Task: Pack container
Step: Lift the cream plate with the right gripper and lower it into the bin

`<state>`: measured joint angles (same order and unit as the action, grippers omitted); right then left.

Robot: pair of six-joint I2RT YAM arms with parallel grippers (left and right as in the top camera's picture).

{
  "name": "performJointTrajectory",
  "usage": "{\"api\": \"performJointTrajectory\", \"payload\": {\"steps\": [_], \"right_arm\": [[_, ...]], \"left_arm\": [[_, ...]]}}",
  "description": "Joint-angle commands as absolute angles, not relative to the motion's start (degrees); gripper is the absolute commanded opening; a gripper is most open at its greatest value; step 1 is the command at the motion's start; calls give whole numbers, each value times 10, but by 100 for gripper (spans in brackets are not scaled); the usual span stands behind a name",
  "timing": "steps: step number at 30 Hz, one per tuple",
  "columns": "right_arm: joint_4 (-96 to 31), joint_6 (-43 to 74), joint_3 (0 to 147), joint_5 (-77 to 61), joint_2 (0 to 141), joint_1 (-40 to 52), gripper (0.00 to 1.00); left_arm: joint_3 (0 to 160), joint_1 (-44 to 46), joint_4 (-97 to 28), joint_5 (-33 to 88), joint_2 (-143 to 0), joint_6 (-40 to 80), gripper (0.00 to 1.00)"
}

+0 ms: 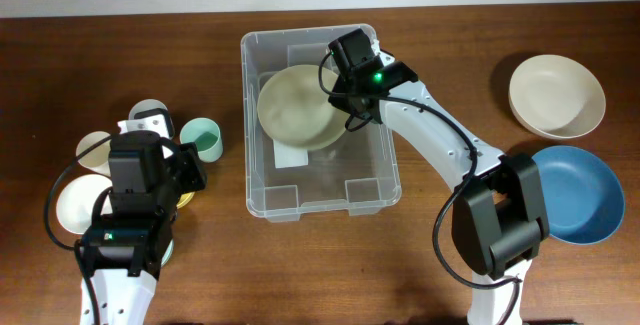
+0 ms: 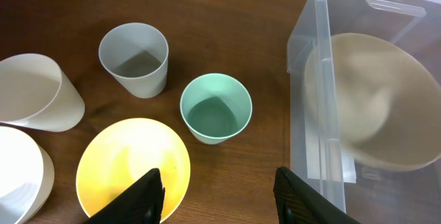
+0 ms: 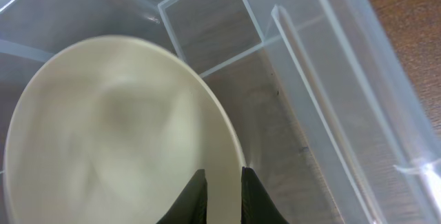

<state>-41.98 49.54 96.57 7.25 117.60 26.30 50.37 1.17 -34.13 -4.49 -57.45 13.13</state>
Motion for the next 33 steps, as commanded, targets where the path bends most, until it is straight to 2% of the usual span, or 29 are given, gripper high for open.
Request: {"api": "performJointTrajectory", "payload": {"steps": [1, 4, 7, 9, 10, 12, 15, 17, 22, 28, 33], "right_arm": [[-424, 491, 970, 69, 1177, 268, 15], [-425, 421, 981, 63, 1164, 268, 21], [-432, 338, 1008, 63, 1140, 267, 23], [-457, 230, 1050, 63, 1117, 266, 25], [-467, 192, 1064, 69, 1110, 266, 28], [-503, 113, 1107, 143, 1092, 262, 44], [-541, 90, 1141, 281, 1083, 237, 53], [-554, 53, 1142, 303, 1086, 197, 65], [-608, 47, 1141, 289, 1115, 88, 77], [-642, 46, 1140, 201, 1181, -50, 79], [-642, 32, 1140, 178, 1239, -93, 79]], "left_arm": [[516, 13, -342, -39, -574, 133, 54], [516, 13, -342, -39, -574, 133, 53], [516, 13, -342, -39, -574, 133, 54], [516, 13, -342, -39, -574, 133, 54], [516, 13, -342, -39, -574, 133, 54], [516, 13, -342, -39, -574, 133, 54], [516, 13, -342, -39, -574, 133, 54], [516, 13, -342, -39, -574, 133, 54], [516, 13, -342, -39, -574, 133, 54], [516, 13, -341, -39, -574, 133, 54], [516, 13, -341, -39, -574, 133, 54]]}}
